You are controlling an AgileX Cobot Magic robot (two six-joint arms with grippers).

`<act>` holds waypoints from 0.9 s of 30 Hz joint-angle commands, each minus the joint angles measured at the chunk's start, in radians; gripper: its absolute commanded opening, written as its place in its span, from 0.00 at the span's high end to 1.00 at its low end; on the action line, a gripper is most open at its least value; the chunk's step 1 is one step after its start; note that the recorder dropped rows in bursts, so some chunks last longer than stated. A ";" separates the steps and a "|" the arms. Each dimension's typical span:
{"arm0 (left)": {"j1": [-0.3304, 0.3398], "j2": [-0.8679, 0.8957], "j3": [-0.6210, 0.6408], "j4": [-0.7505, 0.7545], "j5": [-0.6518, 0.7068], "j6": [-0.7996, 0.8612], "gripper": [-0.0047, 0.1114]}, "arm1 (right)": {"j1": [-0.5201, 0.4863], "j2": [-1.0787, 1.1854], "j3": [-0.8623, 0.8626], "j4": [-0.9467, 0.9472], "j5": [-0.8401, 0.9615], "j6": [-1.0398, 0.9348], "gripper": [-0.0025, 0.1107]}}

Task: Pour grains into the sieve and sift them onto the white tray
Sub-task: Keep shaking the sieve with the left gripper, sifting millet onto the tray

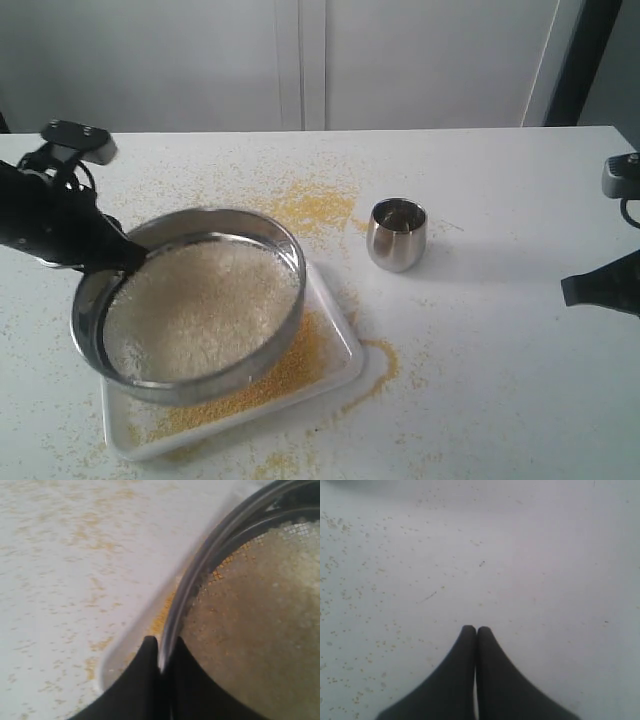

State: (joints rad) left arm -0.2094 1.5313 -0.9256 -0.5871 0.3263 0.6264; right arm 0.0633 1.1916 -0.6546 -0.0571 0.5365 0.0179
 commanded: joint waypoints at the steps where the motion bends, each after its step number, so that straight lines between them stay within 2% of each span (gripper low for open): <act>1: -0.010 -0.012 -0.007 -0.044 0.081 0.070 0.96 | -0.004 -0.003 0.005 -0.002 -0.013 0.003 0.98; 3: -0.052 -0.016 -0.007 -0.034 0.153 0.234 0.96 | -0.004 -0.003 0.005 -0.002 -0.013 0.003 0.98; 4: -0.057 -0.016 -0.005 -0.030 0.135 0.238 0.96 | -0.004 -0.003 0.005 -0.002 -0.014 0.003 0.98; 5: -0.052 -0.016 -0.005 -0.019 0.087 0.187 0.96 | -0.004 -0.003 0.005 -0.002 -0.014 0.003 0.98; 7: -0.006 -0.007 -0.007 -0.014 -0.044 -0.048 0.96 | -0.004 -0.003 0.005 -0.002 -0.014 0.003 0.98; 9: 0.021 -0.007 -0.007 -0.014 -0.063 -0.174 0.96 | -0.004 -0.003 0.005 -0.002 -0.017 0.003 0.98; 10: 0.018 -0.007 -0.007 -0.012 -0.031 -0.161 0.96 | -0.004 -0.003 0.005 -0.002 -0.017 0.003 0.98; 11: 0.007 -0.007 -0.008 -0.012 0.008 -0.081 0.96 | -0.004 -0.003 0.005 -0.002 -0.017 0.003 0.98; 13: -0.028 -0.007 -0.008 -0.012 0.141 0.200 0.96 | -0.004 -0.003 0.005 -0.002 -0.017 0.005 0.98; 14: -0.036 -0.007 -0.006 -0.011 0.182 0.292 0.96 | -0.004 -0.003 0.005 -0.002 -0.017 0.005 0.98; 15: -0.038 -0.007 -0.006 -0.011 0.189 0.306 0.96 | -0.004 -0.003 0.005 -0.002 -0.017 0.005 0.98; 17: -0.019 -0.007 -0.006 0.003 0.065 0.133 0.96 | -0.004 -0.003 0.005 -0.002 -0.017 0.005 0.98; 19: 0.020 -0.007 -0.006 0.005 -0.063 -0.138 0.96 | -0.004 -0.003 0.005 -0.002 -0.019 0.005 0.98; 20: 0.030 -0.007 -0.006 -0.002 -0.077 -0.215 0.96 | -0.004 -0.003 0.005 -0.002 -0.021 0.005 0.98; 21: 0.028 -0.007 -0.013 -0.002 -0.067 -0.223 0.96 | -0.004 -0.003 0.005 -0.002 -0.021 0.005 0.98; 22: 0.019 -0.007 -0.020 -0.002 -0.032 -0.162 0.96 | -0.004 -0.003 0.005 -0.002 -0.021 0.005 0.98; 25: -0.009 -0.007 -0.032 -0.002 0.118 0.249 0.96 | -0.004 -0.003 0.005 -0.002 -0.023 0.005 0.98; 26: -0.012 -0.007 -0.032 -0.002 0.156 0.338 0.96 | -0.004 -0.003 0.005 -0.002 -0.023 0.005 0.98; 27: -0.012 -0.007 -0.032 -0.007 0.159 0.353 0.96 | -0.004 -0.003 0.005 -0.002 -0.023 0.005 0.98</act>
State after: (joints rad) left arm -0.2022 1.5330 -0.9553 -0.5589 0.3639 0.8072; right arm 0.0633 1.1916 -0.6546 -0.0571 0.5212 0.0179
